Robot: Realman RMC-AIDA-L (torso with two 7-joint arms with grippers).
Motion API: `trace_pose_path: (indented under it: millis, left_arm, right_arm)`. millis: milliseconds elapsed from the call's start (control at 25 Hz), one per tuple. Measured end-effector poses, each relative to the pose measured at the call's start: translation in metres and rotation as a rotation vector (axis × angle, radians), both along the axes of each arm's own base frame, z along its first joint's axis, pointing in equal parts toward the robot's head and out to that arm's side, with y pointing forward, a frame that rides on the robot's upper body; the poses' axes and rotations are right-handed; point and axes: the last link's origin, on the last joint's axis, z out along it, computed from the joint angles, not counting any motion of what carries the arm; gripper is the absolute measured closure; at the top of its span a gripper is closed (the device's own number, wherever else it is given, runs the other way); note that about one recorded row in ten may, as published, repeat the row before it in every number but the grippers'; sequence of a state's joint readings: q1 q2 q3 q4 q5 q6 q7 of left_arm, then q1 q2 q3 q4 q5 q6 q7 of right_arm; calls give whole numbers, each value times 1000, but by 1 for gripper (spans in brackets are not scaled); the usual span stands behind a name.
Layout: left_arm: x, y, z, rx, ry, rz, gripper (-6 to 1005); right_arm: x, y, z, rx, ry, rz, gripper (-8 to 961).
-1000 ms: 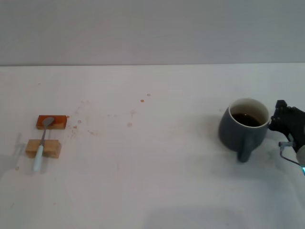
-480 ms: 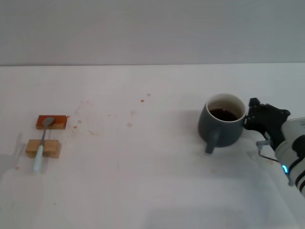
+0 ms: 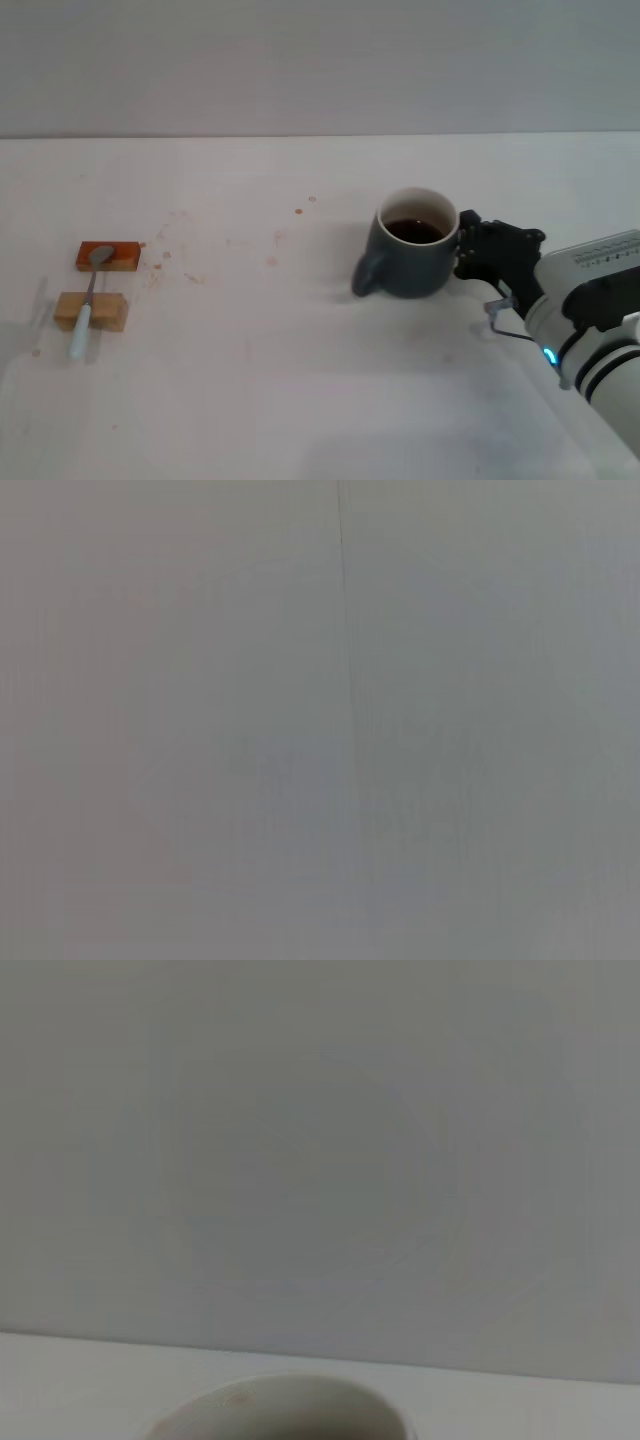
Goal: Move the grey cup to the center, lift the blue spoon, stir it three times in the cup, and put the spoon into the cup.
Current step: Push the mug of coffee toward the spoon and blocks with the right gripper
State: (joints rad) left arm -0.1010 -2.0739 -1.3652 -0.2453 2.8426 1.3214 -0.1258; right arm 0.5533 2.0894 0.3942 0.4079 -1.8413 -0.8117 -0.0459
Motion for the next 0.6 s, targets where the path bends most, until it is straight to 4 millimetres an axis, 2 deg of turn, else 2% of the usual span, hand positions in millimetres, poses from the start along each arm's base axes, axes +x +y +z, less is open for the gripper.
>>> trace_pose_path:
  millis: [600]
  left_arm:
    - [1,2,0,2,-2,-6,200]
  right_arm:
    - [-32,-1,-21,-98,12,80,955]
